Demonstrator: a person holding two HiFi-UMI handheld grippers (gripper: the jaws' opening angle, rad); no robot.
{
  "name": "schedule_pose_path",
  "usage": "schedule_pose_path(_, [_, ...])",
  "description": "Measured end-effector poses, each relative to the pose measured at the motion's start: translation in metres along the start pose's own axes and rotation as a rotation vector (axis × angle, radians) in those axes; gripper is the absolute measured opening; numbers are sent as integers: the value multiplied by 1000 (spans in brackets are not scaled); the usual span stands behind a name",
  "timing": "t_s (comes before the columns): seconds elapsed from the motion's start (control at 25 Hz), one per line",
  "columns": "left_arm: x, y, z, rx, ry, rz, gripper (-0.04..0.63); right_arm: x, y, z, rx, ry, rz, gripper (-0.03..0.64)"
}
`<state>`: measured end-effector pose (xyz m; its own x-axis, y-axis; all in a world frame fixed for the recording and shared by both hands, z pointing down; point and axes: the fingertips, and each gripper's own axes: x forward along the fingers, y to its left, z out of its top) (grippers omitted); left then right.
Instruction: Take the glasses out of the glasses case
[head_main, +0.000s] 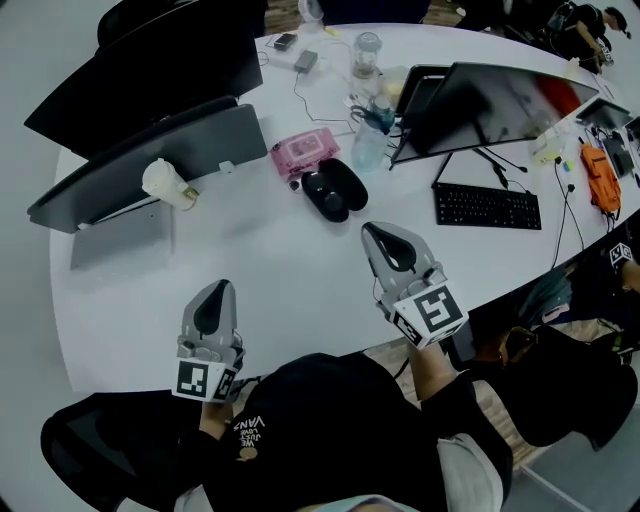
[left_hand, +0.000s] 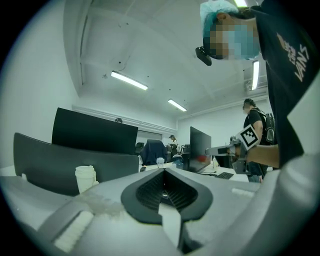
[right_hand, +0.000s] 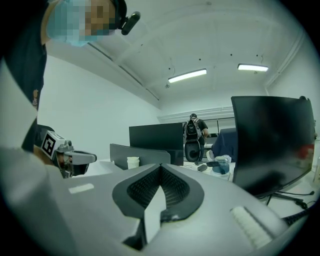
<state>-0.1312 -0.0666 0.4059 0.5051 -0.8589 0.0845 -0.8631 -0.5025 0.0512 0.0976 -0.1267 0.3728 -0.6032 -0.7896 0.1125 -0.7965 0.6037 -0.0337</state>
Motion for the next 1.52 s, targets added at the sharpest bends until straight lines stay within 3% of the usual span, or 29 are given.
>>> schedule_pose_path(0.64, [2, 35, -12, -39, 33, 109, 2, 75, -38, -28, -8, 51, -9, 2])
schedule_pose_path(1.52, [36, 55, -36, -71, 101, 118, 2, 146, -66, -115, 4, 237, 36, 25])
